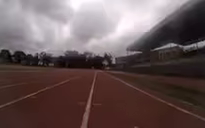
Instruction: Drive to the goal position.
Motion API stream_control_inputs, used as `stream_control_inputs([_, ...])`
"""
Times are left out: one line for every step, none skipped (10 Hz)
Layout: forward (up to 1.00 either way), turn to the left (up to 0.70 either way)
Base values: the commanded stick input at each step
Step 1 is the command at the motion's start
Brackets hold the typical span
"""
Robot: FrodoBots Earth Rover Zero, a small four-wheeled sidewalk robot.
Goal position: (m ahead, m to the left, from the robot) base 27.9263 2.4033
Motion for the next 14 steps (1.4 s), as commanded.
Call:
stream_control_inputs([0.7,0.0])
stream_control_inputs([0.7,0.0])
stream_control_inputs([0.7,0.0])
stream_control_inputs([0.7,0.0])
stream_control_inputs([0.7,0.0])
stream_control_inputs([0.7,0.0])
stream_control_inputs([0.7,0.0])
stream_control_inputs([0.7,0.0])
stream_control_inputs([0.7,0.0])
stream_control_inputs([0.7,0.0])
stream_control_inputs([0.7,0.0])
stream_control_inputs([0.7,0.0])
stream_control_inputs([0.7,0.0])
stream_control_inputs([0.7,0.0])
